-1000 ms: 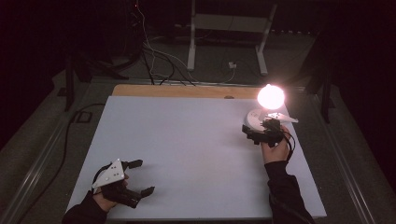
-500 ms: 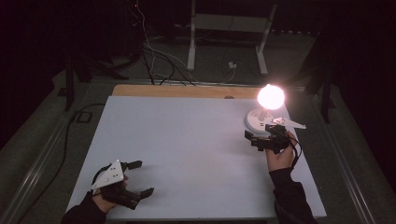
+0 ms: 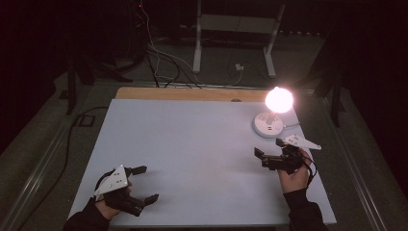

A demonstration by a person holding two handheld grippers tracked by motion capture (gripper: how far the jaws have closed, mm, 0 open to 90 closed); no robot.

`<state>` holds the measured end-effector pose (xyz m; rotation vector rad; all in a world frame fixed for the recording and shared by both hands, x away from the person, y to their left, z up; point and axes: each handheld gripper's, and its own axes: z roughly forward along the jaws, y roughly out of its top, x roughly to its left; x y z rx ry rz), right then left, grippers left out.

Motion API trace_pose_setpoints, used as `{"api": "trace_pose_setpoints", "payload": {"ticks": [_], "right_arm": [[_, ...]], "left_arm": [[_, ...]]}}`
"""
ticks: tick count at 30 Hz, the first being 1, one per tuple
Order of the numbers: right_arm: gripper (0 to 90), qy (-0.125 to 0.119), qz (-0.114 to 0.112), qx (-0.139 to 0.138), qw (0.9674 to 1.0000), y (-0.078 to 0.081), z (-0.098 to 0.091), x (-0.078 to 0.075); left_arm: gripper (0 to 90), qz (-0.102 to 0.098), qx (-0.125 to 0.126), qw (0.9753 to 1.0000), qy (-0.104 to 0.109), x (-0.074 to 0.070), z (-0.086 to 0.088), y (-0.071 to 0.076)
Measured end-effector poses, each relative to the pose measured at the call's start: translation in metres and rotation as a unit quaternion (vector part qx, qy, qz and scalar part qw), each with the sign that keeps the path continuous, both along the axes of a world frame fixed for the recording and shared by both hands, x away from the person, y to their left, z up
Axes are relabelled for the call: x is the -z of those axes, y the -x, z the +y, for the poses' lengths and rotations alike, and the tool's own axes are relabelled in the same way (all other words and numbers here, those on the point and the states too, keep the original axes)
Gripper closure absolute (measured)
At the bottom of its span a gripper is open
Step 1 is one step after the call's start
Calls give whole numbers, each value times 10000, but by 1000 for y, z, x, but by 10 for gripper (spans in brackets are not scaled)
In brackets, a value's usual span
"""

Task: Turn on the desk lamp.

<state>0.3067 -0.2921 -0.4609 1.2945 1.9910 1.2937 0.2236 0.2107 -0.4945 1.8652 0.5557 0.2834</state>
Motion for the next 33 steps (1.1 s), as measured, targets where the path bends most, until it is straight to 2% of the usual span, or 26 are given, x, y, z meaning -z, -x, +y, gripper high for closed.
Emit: {"api": "trace_pose_setpoints", "payload": {"ticks": [2, 5, 14, 17, 21, 26, 27, 28, 33], "right_arm": [[0, 112, -70, -49, 9999, 6, -1, 3], [0, 130, -100, -70, 9998, 13, -4, 9], [0, 136, 74, -224, 9996, 36, -11, 18], [0, 89, 207, -374, 9990, 44, -15, 23], [0, 193, 356, -406, 9984, 52, -17, 30], [0, 267, 391, -474, 9978, 60, -19, 33], [0, 286, 337, -548, 9975, 63, -20, 35], [0, 237, 330, -743, 9964, 66, -23, 39], [0, 283, 464, -865, 9948, 68, -25, 44]], "left_arm": [[3, -1, -2, 10000, 2, 0, 0, 0], [3, 3, -8, 10000, 9, 0, 0, 0], [3, 10, -18, 10000, -1, 0, 0, -1], [3, 14, -27, 10000, -1, 0, 0, -1], [3, 18, -28, 10000, -3, 0, 0, -1], [3, 14, -29, 10000, 0, 0, 0, -1], [3, 12, -27, 10000, -7, 0, 0, -1], [3, 14, -18, 10000, -13, 0, 0, -1], [3, 10, -8, 10000, -23, 0, 0, -1]]}}
